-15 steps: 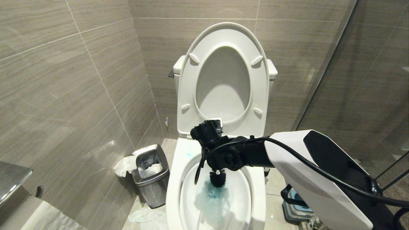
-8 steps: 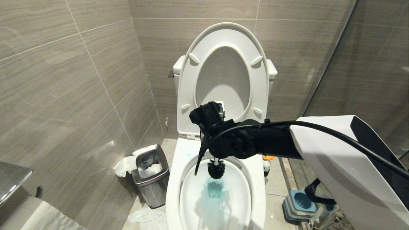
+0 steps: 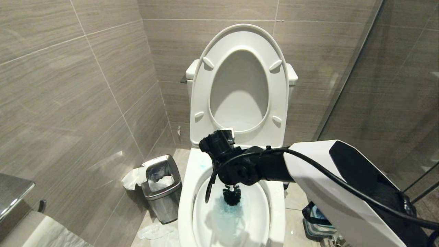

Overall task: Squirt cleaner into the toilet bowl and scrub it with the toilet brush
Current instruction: Scrub the toilet bowl

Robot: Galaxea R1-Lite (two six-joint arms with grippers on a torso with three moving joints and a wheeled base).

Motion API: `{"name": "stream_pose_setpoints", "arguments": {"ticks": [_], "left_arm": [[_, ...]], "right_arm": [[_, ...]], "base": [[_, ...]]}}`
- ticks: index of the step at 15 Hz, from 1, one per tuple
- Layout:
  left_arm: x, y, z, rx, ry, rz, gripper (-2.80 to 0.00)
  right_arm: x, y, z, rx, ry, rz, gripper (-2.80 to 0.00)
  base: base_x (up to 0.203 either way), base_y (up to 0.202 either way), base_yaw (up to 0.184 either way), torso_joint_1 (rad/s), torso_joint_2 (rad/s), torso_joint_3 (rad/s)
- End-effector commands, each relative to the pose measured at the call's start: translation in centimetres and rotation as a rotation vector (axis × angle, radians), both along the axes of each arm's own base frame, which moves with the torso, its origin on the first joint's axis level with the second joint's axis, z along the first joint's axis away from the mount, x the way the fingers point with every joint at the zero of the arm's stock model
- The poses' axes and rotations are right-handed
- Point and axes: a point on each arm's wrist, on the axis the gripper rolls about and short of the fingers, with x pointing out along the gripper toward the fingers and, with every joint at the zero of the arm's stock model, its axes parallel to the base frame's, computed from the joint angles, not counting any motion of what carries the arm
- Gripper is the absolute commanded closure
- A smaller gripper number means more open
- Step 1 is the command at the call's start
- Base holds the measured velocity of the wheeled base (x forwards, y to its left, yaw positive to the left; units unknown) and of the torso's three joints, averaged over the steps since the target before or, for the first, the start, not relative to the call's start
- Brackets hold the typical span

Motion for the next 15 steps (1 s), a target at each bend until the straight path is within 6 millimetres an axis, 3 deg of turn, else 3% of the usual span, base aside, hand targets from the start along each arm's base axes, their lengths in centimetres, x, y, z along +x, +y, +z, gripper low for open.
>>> {"name": "stream_pose_setpoints", "arguments": {"ticks": [1, 3, 4, 7, 10, 12, 15], "left_arm": [[0.0, 0.0, 0.0, -0.001, 0.0, 0.0, 0.0], [0.0, 0.0, 0.0, 0.0, -0.001, 0.0, 0.0], [0.0, 0.0, 0.0, 0.0, -0.001, 0.002, 0.0], [0.0, 0.0, 0.0, 0.0, -0.001, 0.002, 0.0], [0.0, 0.0, 0.0, 0.0, -0.001, 0.0, 0.0], [0.0, 0.0, 0.0, 0.0, 0.0, 0.001, 0.0], [0.0, 0.0, 0.0, -0.001, 0.0, 0.002, 0.0]], "right_arm": [[0.2, 0.2, -1.9, -0.017, 0.029, 0.0, 0.0], [0.3, 0.2, -2.2, -0.01, 0.037, 0.003, 0.0], [0.1, 0.2, -1.4, 0.004, 0.028, 0.002, 0.0], [-1.1, -0.7, 4.1, 0.07, -0.037, 0.008, 0.0], [-3.6, -2.9, 9.3, 0.108, -0.077, 0.014, 0.0], [-4.5, -3.8, 9.3, 0.086, -0.058, 0.008, 0.0], [-3.6, -3.7, 7.2, 0.052, -0.03, -0.008, 0.0]], "base": [[0.0, 0.0, 0.0, 0.0, 0.0, 0.0], [0.0, 0.0, 0.0, 0.0, 0.0, 0.0], [0.0, 0.0, 0.0, 0.0, 0.0, 0.0], [0.0, 0.0, 0.0, 0.0, 0.0, 0.0], [0.0, 0.0, 0.0, 0.0, 0.0, 0.0], [0.0, 0.0, 0.0, 0.0, 0.0, 0.0], [0.0, 0.0, 0.0, 0.0, 0.0, 0.0]]}}
